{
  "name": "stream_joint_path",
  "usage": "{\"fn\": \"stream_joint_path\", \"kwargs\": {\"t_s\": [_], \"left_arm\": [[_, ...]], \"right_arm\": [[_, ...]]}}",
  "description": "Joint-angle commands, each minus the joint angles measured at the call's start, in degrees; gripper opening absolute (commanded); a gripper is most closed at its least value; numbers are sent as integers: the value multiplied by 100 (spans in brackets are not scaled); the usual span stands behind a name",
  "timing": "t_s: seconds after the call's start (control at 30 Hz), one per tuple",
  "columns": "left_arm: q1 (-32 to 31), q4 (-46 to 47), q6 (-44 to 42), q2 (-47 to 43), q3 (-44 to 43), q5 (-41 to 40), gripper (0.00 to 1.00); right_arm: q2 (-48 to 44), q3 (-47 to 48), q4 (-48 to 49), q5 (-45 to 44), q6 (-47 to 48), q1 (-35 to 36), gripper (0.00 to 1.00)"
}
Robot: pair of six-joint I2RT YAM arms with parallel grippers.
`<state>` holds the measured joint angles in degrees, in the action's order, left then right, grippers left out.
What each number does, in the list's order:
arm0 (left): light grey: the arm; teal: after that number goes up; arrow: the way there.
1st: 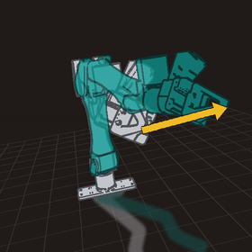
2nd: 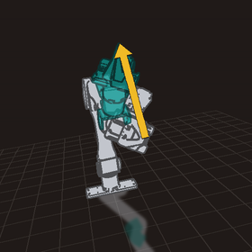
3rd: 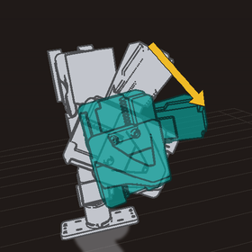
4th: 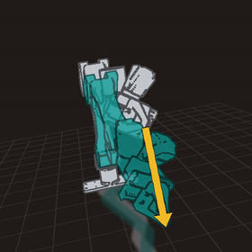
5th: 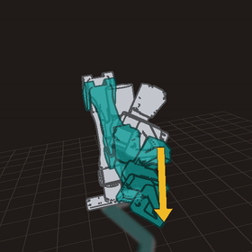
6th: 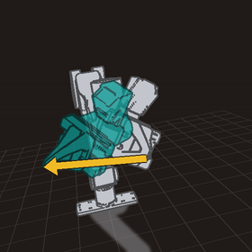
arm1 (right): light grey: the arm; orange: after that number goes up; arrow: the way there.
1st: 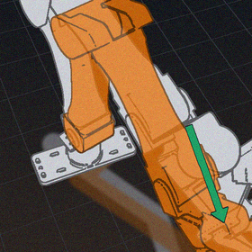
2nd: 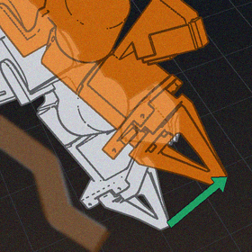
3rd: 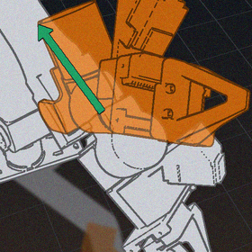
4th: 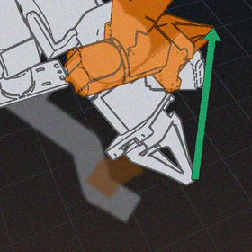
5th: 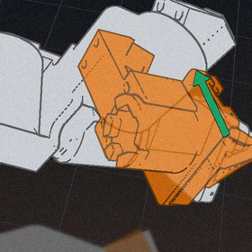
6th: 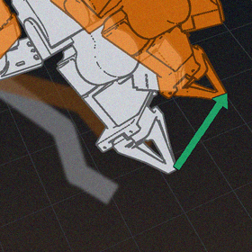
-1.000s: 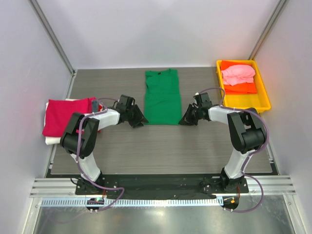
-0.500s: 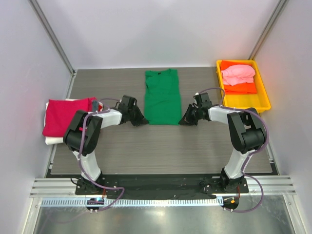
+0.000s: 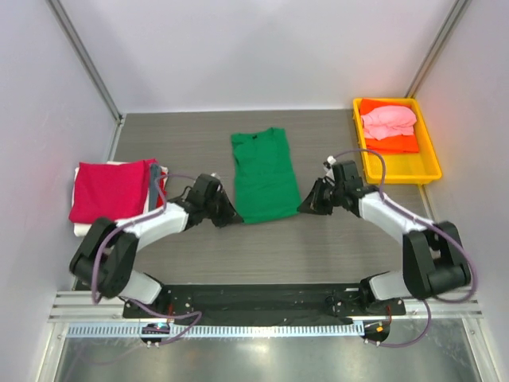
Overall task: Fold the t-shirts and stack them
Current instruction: Fold the tshirt
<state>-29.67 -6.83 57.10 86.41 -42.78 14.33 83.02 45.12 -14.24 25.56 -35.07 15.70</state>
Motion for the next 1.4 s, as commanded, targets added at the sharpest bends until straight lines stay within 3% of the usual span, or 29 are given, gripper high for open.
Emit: {"fn": "stream_joint_path", "kwargs": {"t_s": [0.0, 0.2, 0.33, 0.53, 0.87, 1.13, 1.37], "left_arm": [[-319, -301, 275, -861, 393, -26, 0], [-829, -846, 1029, -2547, 991, 87, 0], [-1023, -1319, 1259, -3146, 1018, 333, 0], [-1023, -2102, 1216, -3745, 448, -105, 0], [-611, -2200, 689, -3017, -335, -273, 0], [153, -2051, 223, -2051, -967, 210, 0], [453, -2103, -173, -1304, -1539, 422, 0]], "right_arm": [[-1055, -581, -596, 186, 176, 82, 1], [-2710, -1067, -1439, 203, 9, 108, 1], [-3572, -1006, -1810, 230, -123, 108, 1], [-3601, -453, -2109, 81, 17, 108, 1], [-2230, 611, -2066, -490, 562, 100, 1], [-1369, 1103, -1696, -745, 624, 100, 1], [-649, 1657, -1670, -842, 764, 64, 1]]}}
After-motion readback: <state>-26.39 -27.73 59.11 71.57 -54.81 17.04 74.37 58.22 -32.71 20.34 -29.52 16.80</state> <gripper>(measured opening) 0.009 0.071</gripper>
